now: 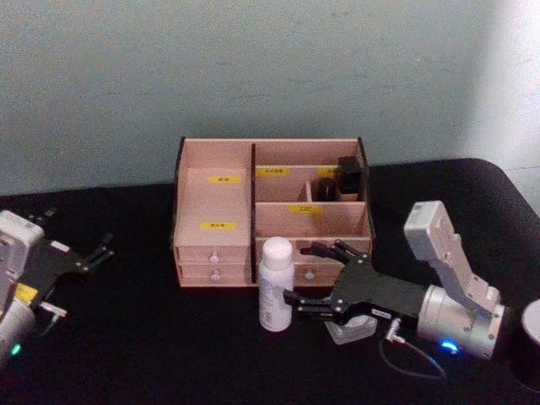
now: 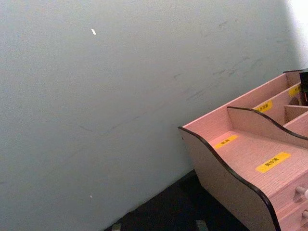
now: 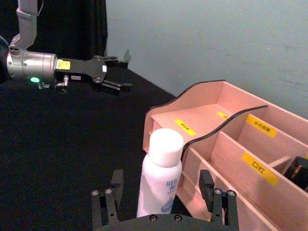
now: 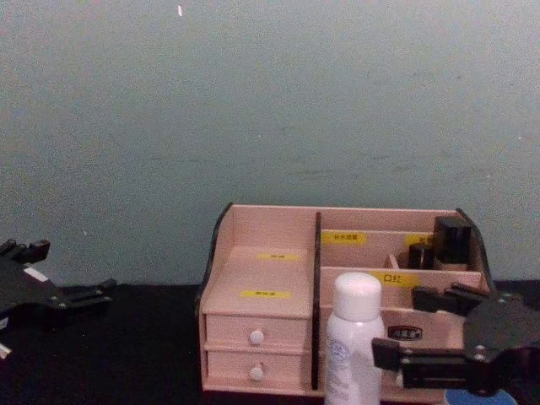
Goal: Pick up the facial cleanser and watermelon frost from the table and place them into the tiered storage box.
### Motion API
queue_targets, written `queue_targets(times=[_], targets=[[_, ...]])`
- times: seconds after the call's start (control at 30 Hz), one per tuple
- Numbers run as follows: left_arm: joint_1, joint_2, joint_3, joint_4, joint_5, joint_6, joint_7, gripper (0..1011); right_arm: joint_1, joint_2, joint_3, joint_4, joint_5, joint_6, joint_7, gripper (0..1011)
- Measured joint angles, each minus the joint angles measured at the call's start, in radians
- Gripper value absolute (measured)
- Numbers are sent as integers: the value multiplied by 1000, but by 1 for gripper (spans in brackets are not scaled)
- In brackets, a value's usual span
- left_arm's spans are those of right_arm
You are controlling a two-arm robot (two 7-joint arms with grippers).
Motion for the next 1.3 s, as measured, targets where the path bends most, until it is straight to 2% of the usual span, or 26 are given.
queue_targets(times=[0.2, 0.57, 0.87, 1.3], targets=[[0, 0, 0, 0, 0, 0, 0, 1001, 38, -39, -17, 41, -7, 25, 9, 1002], [0, 0, 0, 0, 0, 0, 0, 1001, 83, -83, -42, 92, -11, 49, 15, 1002], [0, 0, 0, 0, 0, 0, 0, 1001, 111, -108, -57, 126, -18, 68, 13, 1002], [0, 0, 0, 0, 0, 0, 0, 1001, 128, -125, -69, 155, -30, 92, 1, 1003]])
